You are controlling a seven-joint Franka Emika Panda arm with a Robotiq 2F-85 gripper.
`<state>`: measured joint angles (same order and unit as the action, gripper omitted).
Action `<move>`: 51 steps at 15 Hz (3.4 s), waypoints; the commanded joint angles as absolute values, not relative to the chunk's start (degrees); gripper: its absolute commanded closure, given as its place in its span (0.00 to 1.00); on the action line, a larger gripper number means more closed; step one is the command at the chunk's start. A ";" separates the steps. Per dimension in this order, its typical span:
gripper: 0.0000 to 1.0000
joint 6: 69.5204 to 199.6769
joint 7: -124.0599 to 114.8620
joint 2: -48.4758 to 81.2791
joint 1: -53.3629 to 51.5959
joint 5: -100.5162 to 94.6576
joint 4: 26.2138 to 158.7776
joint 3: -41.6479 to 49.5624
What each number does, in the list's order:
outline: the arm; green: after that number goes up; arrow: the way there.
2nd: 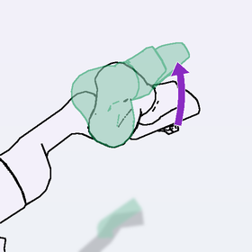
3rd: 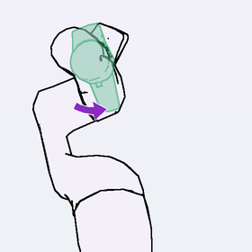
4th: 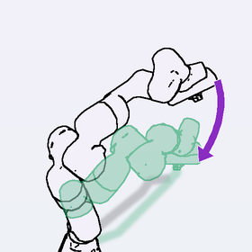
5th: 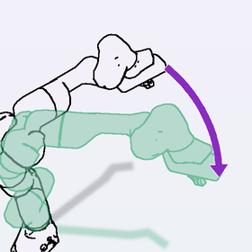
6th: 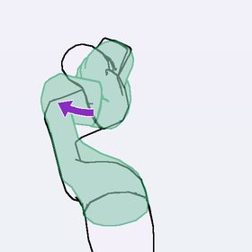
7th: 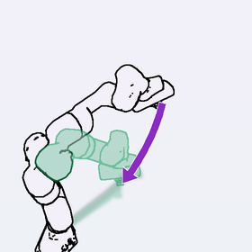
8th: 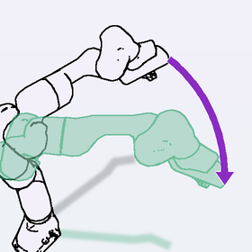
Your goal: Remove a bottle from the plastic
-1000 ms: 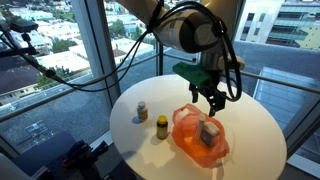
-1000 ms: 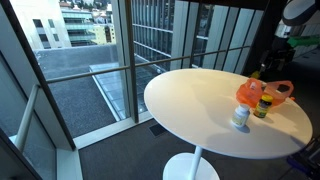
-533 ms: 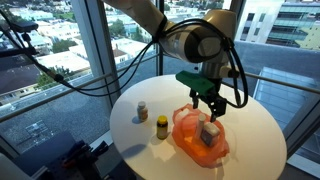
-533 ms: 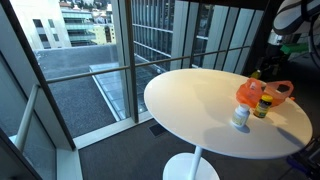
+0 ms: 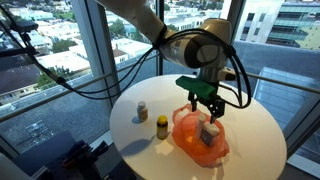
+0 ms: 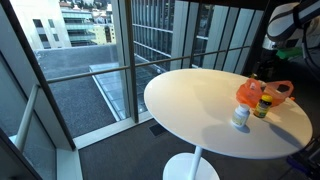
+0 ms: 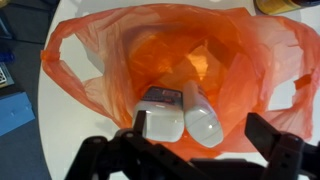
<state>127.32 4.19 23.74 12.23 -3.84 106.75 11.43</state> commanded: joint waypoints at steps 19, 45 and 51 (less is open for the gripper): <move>0.13 131.47 5.28 27.20 10.82 -9.73 105.45 10.57; 0.87 129.93 7.07 19.89 10.99 -8.51 108.51 9.93; 0.87 126.79 6.52 12.00 9.51 -8.19 111.47 8.75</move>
